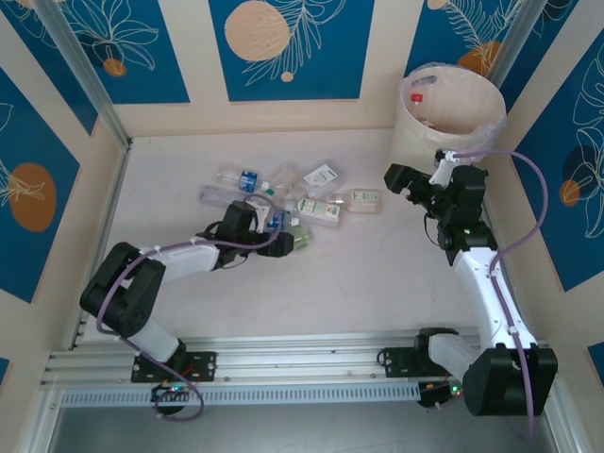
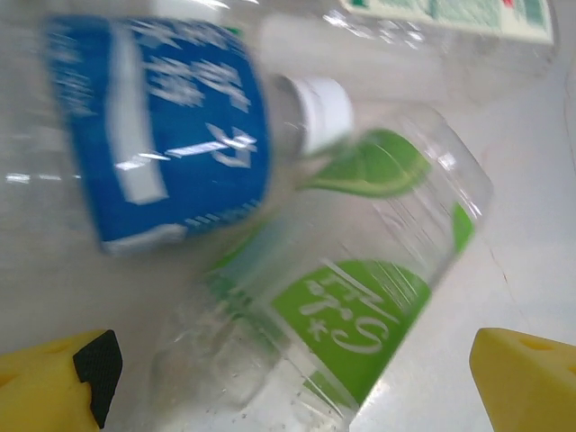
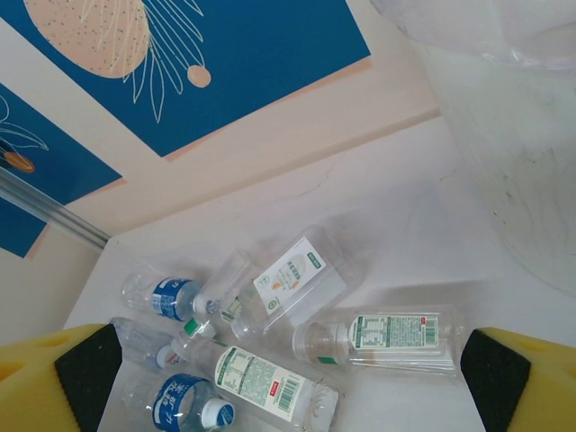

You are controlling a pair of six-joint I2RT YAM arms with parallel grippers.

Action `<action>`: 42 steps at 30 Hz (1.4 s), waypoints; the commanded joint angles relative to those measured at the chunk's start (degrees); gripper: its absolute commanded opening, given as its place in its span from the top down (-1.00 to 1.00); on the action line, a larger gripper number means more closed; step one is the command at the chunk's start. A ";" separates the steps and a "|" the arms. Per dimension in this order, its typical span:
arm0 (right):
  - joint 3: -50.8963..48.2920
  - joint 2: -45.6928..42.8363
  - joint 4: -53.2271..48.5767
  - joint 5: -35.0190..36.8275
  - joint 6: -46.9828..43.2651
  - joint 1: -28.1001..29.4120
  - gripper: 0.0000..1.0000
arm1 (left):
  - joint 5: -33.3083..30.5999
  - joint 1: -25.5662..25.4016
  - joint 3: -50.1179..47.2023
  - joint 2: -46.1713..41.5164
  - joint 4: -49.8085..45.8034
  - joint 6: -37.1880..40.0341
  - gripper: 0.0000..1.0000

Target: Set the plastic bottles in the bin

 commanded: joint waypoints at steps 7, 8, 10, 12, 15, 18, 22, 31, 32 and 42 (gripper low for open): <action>-0.03 -1.39 1.31 0.33 -1.19 -0.23 -0.98 | -6.45 -7.46 -1.02 0.22 -0.40 14.62 -0.96; -0.10 -1.29 1.35 0.28 -1.02 -0.22 -0.98 | -7.98 -8.03 -0.82 0.58 -0.68 15.34 -0.95; -0.18 -1.29 1.27 0.35 -0.93 -0.22 -0.99 | -11.23 -8.92 -0.29 1.26 -1.01 16.25 -0.90; -0.17 -1.30 0.89 0.38 -0.87 -0.25 -0.99 | -15.42 -9.92 0.92 2.50 -2.18 16.70 -0.85; -0.22 -1.30 0.70 0.50 -0.65 -0.23 -0.99 | -21.86 -11.87 3.25 4.92 -3.85 16.96 -0.85; -0.28 -1.25 0.53 0.77 -0.34 -0.22 -0.98 | -26.28 -13.67 4.53 7.00 -3.89 16.93 -0.79; -0.17 -1.20 0.15 0.65 -0.55 -0.22 -0.99 | -28.28 -15.47 4.96 8.02 -3.30 16.54 -0.60; -0.82 -1.31 -4.45 -2.10 -1.03 -0.08 -0.99 | -26.58 -16.29 3.62 5.53 -0.32 13.66 -0.23; -1.01 -1.38 -5.55 -2.61 -0.69 -0.11 -0.99 | -25.58 -16.29 3.30 5.00 0.28 13.35 -0.19; -7.79 -1.64 -2.33 -12.07 24.65 0.58 -0.95 | -10.26 -16.42 2.55 -1.28 5.99 6.19 0.28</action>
